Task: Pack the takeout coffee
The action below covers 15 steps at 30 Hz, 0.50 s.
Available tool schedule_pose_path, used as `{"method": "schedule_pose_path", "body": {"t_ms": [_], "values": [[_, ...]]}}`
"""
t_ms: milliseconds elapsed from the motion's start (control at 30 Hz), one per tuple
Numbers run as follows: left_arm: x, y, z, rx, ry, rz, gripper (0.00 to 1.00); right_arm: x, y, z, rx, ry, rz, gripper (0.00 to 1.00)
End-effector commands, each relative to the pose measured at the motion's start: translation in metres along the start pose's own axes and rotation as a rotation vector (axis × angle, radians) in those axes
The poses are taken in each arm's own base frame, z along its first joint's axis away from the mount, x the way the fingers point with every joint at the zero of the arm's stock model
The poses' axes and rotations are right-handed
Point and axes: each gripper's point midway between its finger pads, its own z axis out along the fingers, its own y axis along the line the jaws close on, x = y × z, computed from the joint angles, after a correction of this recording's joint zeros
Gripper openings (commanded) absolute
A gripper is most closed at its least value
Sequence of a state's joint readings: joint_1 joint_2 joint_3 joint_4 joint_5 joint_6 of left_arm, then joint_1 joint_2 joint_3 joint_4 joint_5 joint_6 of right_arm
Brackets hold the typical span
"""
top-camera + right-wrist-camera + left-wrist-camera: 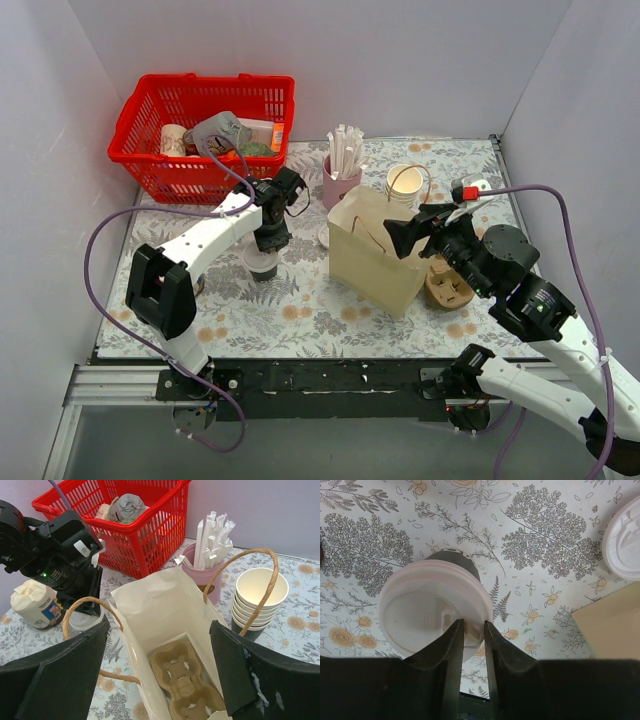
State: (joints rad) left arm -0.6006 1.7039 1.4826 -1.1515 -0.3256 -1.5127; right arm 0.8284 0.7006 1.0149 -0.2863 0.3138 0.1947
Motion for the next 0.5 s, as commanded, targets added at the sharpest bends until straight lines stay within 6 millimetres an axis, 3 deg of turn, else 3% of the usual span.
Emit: {"method": "schedule_pose_path", "body": {"t_ms": [0, 100, 300, 467], "values": [[0.011, 0.002, 0.002, -0.021, 0.037, 0.019, 0.12, -0.008, -0.004, 0.001, 0.02, -0.046, -0.001, 0.91], [0.01, 0.001, 0.001, -0.011, 0.038, 0.015, 0.0, -0.007, -0.005, 0.001, 0.029, -0.041, -0.003, 0.91], [0.008, -0.003, -0.002, 0.017, 0.031, 0.02, 0.0, -0.008, -0.006, -0.001, 0.034, -0.03, -0.001, 0.92], [-0.004, -0.014, -0.021, 0.129, -0.03, 0.03, 0.0, -0.026, 0.007, -0.007, -0.035, -0.059, 0.007, 0.94]]}}
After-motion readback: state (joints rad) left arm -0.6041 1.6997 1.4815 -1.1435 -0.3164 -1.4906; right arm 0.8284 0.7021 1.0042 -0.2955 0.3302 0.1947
